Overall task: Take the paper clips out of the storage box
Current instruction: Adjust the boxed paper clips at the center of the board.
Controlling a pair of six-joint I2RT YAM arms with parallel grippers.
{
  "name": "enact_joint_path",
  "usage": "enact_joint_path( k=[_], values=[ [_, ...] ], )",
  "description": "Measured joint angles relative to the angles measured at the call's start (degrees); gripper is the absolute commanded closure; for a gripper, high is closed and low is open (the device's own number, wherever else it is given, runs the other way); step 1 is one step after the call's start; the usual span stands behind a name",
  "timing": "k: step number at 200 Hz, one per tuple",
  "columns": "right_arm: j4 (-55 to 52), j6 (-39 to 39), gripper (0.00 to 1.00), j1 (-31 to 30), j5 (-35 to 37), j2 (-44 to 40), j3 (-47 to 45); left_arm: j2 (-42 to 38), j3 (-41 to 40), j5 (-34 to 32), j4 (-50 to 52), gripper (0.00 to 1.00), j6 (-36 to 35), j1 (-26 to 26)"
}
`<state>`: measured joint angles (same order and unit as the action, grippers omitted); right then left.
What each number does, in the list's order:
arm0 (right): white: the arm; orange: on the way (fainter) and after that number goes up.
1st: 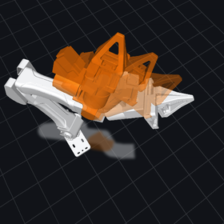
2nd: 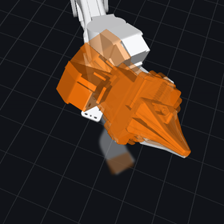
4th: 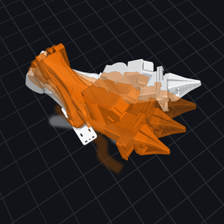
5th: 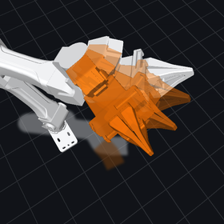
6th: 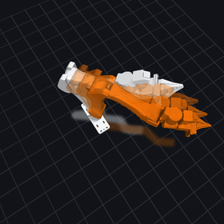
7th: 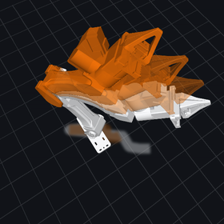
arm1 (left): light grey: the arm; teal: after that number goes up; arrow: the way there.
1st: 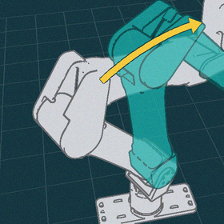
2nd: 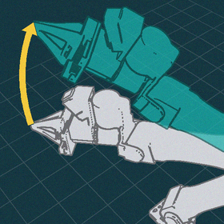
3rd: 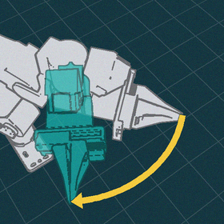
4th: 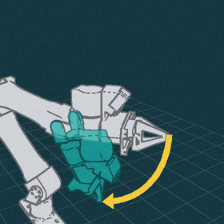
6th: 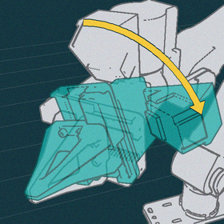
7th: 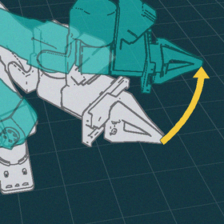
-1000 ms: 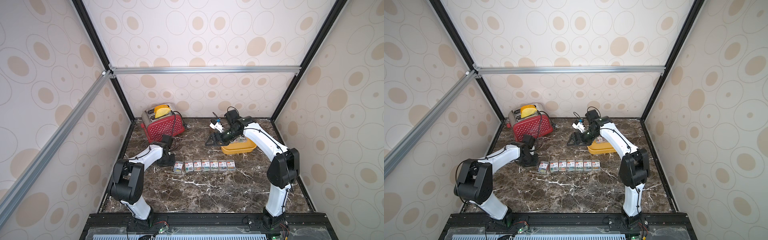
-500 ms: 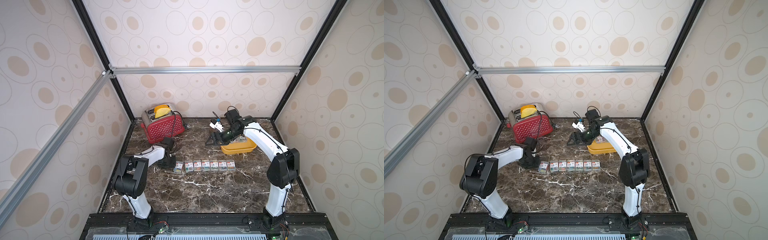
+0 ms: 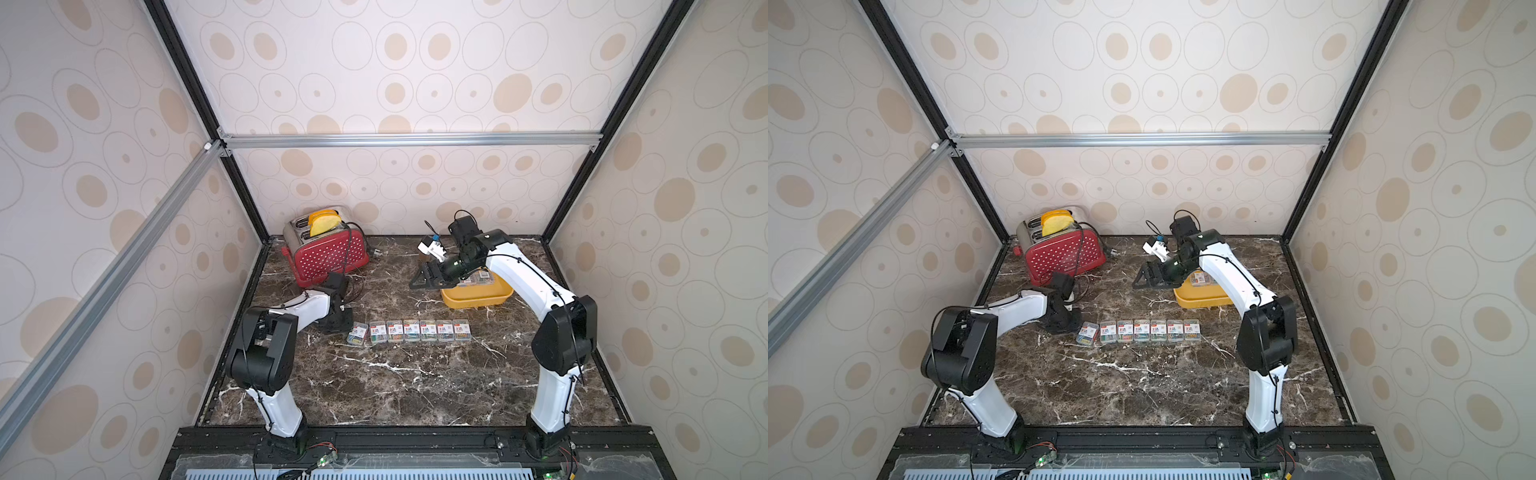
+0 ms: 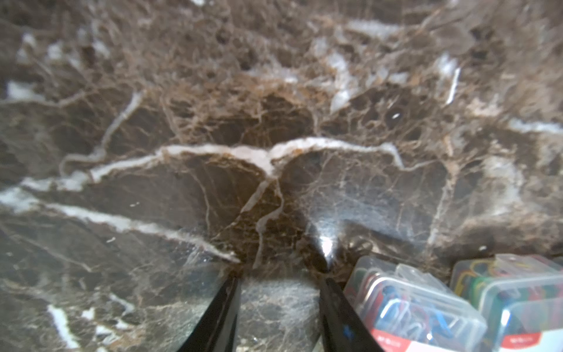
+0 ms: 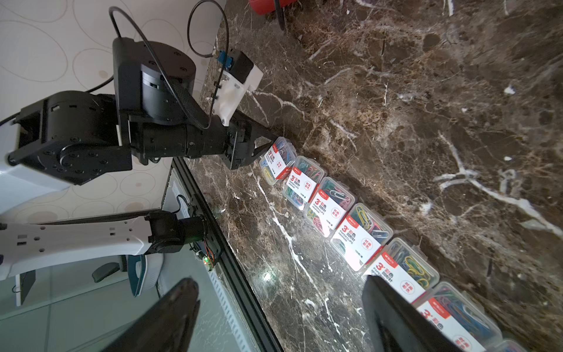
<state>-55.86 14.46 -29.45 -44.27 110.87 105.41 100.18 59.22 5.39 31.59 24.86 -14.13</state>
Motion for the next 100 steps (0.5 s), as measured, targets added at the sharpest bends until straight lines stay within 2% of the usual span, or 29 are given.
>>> enact_joint_path(
  k=[100],
  values=[
    [-0.39, -0.11, 0.11, 0.02, -0.83, 0.74, 0.94, -0.02, -0.39, 1.07, -1.70, 0.61, 1.49, -0.11]
  ],
)
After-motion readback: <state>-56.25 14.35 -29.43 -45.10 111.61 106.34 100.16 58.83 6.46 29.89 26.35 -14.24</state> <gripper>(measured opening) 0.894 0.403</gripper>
